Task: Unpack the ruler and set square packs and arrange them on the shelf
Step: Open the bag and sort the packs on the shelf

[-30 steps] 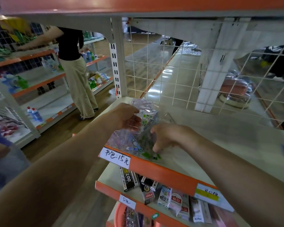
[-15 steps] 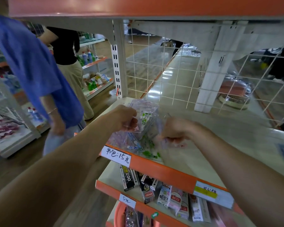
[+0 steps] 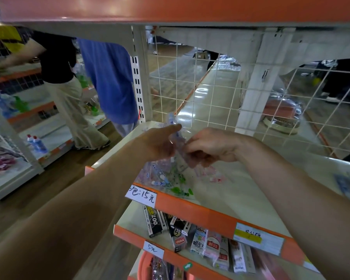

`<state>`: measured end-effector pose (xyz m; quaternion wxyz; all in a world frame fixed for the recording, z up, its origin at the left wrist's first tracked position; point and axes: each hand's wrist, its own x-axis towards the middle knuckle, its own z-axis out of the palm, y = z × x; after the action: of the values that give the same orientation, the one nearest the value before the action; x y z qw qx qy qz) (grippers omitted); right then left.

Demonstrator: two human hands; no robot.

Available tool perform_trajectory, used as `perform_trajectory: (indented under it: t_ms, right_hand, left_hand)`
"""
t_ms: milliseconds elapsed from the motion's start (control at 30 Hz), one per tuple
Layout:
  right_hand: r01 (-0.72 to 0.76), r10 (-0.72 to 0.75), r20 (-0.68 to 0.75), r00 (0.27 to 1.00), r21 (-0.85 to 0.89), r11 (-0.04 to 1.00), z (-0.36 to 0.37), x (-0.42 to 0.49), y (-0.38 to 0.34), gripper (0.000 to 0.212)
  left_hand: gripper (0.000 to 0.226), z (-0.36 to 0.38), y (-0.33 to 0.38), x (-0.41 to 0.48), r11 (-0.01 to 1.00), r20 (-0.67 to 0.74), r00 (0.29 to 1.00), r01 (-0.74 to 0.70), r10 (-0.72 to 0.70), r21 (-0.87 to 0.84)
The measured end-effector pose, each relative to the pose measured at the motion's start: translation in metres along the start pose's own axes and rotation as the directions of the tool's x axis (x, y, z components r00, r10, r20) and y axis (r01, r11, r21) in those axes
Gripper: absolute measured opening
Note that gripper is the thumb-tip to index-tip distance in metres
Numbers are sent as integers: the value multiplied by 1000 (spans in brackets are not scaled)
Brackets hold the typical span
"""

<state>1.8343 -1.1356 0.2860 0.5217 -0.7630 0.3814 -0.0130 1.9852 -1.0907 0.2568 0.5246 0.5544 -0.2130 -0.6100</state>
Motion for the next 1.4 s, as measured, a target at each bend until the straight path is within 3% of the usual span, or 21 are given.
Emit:
perform_trajectory:
  t_ms: [67, 133, 167, 233, 300, 400, 533, 667, 733, 800, 867, 1067, 1200, 1300, 1400]
  right_hand:
    - [-14, 13, 29, 999, 28, 1000, 0, 8, 0, 12]
    - [-72, 70, -94, 993, -16, 997, -8, 21, 11, 16]
    - [-119, 85, -196, 977, -164, 979, -13, 27, 21, 18]
    - [-249, 86, -331, 940, -490, 835, -18, 35, 41, 25]
    - [-325, 140, -331, 933, -608, 724, -11, 37, 53, 35]
    - [-271, 131, -256, 958, -648, 711, 4, 47, 54, 42]
    - [-133, 75, -117, 990, -649, 749, 13, 54, 41, 28]
    - [-28, -142, -211, 967, -643, 766, 15, 65, 31, 18]
    - [86, -224, -163, 961, -595, 799, 26, 68, 21, 31]
    - [185, -228, -3, 974, -574, 798, 39, 66, 11, 53]
    - [258, -258, 91, 962, -613, 747, 47, 69, 6, 54]
    - [102, -75, 68, 995, -702, 704, 34, 82, -8, 50]
    - [98, -202, -67, 977, -702, 705, 27, 115, -11, 34]
    - [-22, -191, -189, 963, -764, 645, 17, 149, -7, 40]
    - [-76, -158, -216, 964, -787, 612, 8, 178, 1, 34]
  left_hand:
    - [15, -4, 1, 0, 998, -37, 999, -25, 23, -53]
    - [16, -13, 4, -3, 998, -111, 992, -61, 58, -23]
    - [13, -21, 5, -3, 997, -145, 987, -69, 66, -17]
    - [6, -36, 9, -3, 999, -183, 982, -51, 47, -17]
    - [4, -48, 12, -3, 1000, -197, 980, -23, 23, 2]
    - [6, -54, 14, -3, 998, -198, 980, -11, 23, 63]
    - [5, -62, 19, -2, 980, -230, 973, 23, 24, 197]
    - [3, -79, 25, 0, 939, -297, 954, 70, 35, 337]
    - [9, -90, 27, 3, 926, -314, 948, 82, 41, 368]
    - [10, -100, 28, 5, 923, -333, 942, 96, 36, 373]
    - [5, -110, 29, 5, 922, -353, 935, 112, 29, 371]
    - [17, -134, 30, 1, 885, -395, 914, 105, 94, 453]
    - [16, -135, 30, 3, 871, -386, 917, 105, 102, 479]
    - [12, -133, 33, 7, 881, -370, 926, 119, 68, 458]
    - [7, -128, 37, 9, 900, -341, 940, 133, 19, 415]
